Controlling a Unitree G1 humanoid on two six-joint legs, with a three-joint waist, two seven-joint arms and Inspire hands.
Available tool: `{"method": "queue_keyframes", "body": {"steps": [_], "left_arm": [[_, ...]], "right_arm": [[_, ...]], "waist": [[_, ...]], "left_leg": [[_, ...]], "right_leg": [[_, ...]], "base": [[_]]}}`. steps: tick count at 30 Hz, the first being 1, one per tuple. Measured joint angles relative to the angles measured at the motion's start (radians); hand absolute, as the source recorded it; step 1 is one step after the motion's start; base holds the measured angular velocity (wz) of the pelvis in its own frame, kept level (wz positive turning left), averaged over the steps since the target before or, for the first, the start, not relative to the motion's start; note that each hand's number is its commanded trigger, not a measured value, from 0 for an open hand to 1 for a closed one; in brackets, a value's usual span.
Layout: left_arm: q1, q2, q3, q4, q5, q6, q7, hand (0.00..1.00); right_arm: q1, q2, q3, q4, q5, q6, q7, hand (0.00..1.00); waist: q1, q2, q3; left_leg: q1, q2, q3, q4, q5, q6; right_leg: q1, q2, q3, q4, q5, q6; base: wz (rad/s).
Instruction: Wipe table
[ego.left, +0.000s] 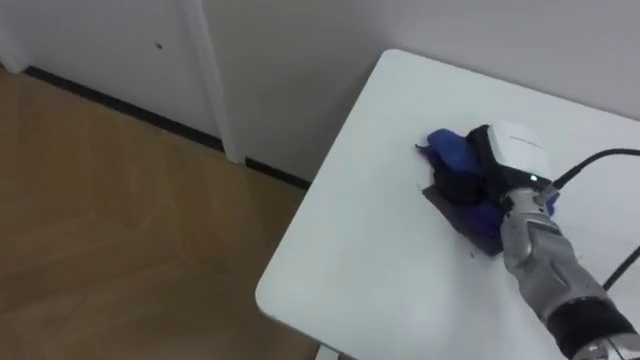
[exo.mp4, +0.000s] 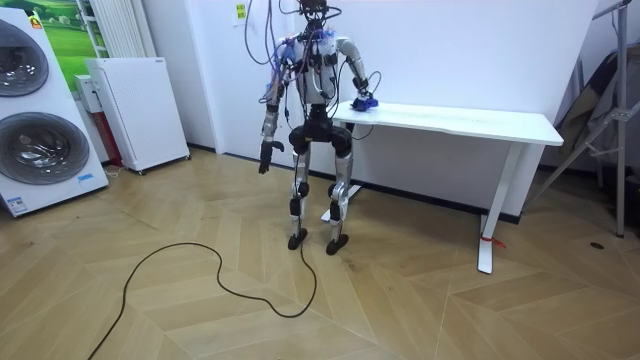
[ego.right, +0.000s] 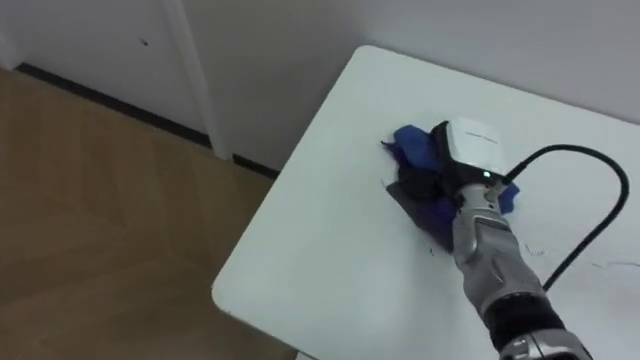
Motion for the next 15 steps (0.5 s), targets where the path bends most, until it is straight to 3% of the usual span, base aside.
{"method": "queue_keyframes", "body": {"steps": [1, 4, 6, 9, 12, 15], "left_arm": [[0.002, 0.001, -0.006, 0.0, -0.003, 0.0, 0.001, 0.0], [-0.015, 0.0, -0.009, 0.002, -0.015, -0.002, 0.013, 0.0], [-0.018, 0.001, -0.009, -0.001, -0.014, -0.003, 0.032, 0.0], [-0.017, 0.002, 0.012, 0.0, -0.011, -0.001, 0.055, 0.0], [-0.008, -0.002, 0.063, -0.001, 0.002, -0.001, 0.063, 0.0], [0.007, -0.006, 0.106, -0.001, 0.003, 0.0, 0.087, 0.0]], "right_arm": [[0.017, 0.0, -0.002, 0.001, 0.016, -0.011, -0.01, 1.0], [0.055, 0.0, -0.009, 0.007, 0.082, -0.031, -0.049, 1.0], [0.089, 0.0, -0.038, 0.026, 0.084, -0.057, -0.083, 1.0], [0.19, 0.002, -0.159, 0.086, 0.131, -0.119, -0.181, 1.0], [0.264, 0.002, -0.256, 0.093, 0.165, -0.138, -0.217, 1.0], [0.337, -0.002, -0.367, 0.136, 0.219, -0.149, -0.254, 1.0]], "waist": [[-0.002, 0.004, 0.0013], [-0.004, 0.001, -0.0075], [-0.027, 0.001, -0.0106], [-0.069, -0.004, -0.0204], [-0.088, -0.007, -0.0245], [-0.131, -0.007, -0.0302]], "left_leg": [[0.002, -0.001, 0.002, -0.001, 0.0, 0.0], [0.006, -0.002, 0.006, -0.009, 0.0, 0.0], [0.014, -0.006, 0.005, -0.009, 0.0, 0.0], [0.027, -0.011, 0.042, -0.009, 0.003, 0.004], [0.032, -0.012, 0.059, -0.006, 0.004, 0.006], [0.044, -0.009, 0.078, -0.001, 0.003, 0.006]], "right_leg": [[0.007, 0.0, 0.0, -0.009, 0.0, 0.0], [0.014, 0.0, 0.0, -0.01, 0.0, 0.0], [0.031, -0.004, 0.001, -0.027, 0.0, 0.001], [0.066, -0.013, -0.001, -0.041, -0.004, 0.01], [0.077, -0.015, 0.0, -0.046, -0.004, 0.014], [0.1, -0.016, -0.001, -0.045, -0.007, 0.017]], "base": [[0.05], [0.03], [0.27], [0.36], [0.03], [0.08]]}}
